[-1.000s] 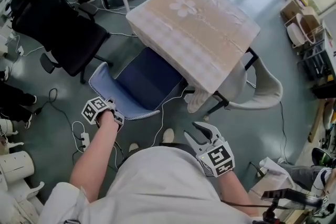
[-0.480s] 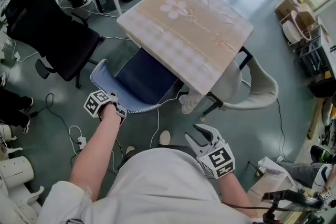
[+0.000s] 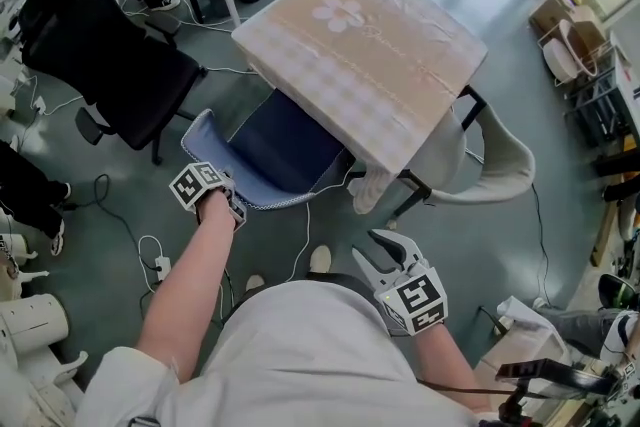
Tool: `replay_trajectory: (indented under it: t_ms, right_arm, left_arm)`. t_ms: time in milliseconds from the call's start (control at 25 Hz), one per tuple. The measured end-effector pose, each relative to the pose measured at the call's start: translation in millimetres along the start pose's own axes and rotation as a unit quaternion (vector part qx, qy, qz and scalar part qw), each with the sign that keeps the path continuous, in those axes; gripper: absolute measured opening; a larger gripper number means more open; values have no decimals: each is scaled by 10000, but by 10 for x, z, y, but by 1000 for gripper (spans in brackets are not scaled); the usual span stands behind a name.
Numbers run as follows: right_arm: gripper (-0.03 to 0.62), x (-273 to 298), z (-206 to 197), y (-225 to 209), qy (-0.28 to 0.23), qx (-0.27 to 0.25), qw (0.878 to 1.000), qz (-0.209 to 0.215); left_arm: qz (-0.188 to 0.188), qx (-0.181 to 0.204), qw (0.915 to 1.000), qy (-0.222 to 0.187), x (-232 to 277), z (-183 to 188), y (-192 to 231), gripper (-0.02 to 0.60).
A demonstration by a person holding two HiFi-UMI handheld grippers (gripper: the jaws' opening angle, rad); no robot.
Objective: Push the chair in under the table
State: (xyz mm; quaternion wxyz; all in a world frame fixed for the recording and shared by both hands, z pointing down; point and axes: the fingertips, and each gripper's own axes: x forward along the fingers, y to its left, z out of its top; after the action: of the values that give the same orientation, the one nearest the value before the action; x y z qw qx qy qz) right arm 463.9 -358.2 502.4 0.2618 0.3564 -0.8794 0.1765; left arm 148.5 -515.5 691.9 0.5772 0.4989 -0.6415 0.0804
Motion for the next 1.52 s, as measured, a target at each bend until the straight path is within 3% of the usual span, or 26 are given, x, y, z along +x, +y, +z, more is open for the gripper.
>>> replay_trajectory:
  t_ms: [200,320,400,480,640,760,960,1120,1280,1520]
  right_arm:
    - [163,3,96,210,-107,-43,9999,-14]
    - [161,8,118,383,-174,-43,9998,-52]
    - [161,-14,124,782,-226,-65,9997,-69]
    - [161,21,59,1542,-300,-133,9994,-109]
    - [129,286,-357,3390,-455,-336,9980,-268]
    - [75,435,-447,4225,-510,-423,9972,-333]
    - [34,352,-338,4740,-534,-464,9968,-381]
    - [25,228,-277,5163,-545,-506,9963,-439]
    - [20,124,-251,5558,-557,-537,9960,-444]
    - [15,83,-195,5988,-562,-638,9957,-367]
  left_arm:
    - [-279,276,9989,-244,-339,131,-73,184]
    - [-731,525,9947,-502,-709,250,-148,184]
    - [-1155,689,9890,-614,-1160,262,3,182]
    - [-1604,926,9800,-729,-1762,228,501,165]
    - [-2415,1654,9520,-891,-2897,-69,2009,108]
    - [-2929,2227,9252,-926,-3535,-234,2614,36]
    - [-3997,2681,8738,-693,-4360,-546,2663,12]
    - [-4168,3506,8376,-428,-4821,-834,2795,11]
    - [-4210,3993,8141,-245,-5145,-1047,2972,12]
    - [-4288,4303,7942,-124,-5421,-1199,3197,11]
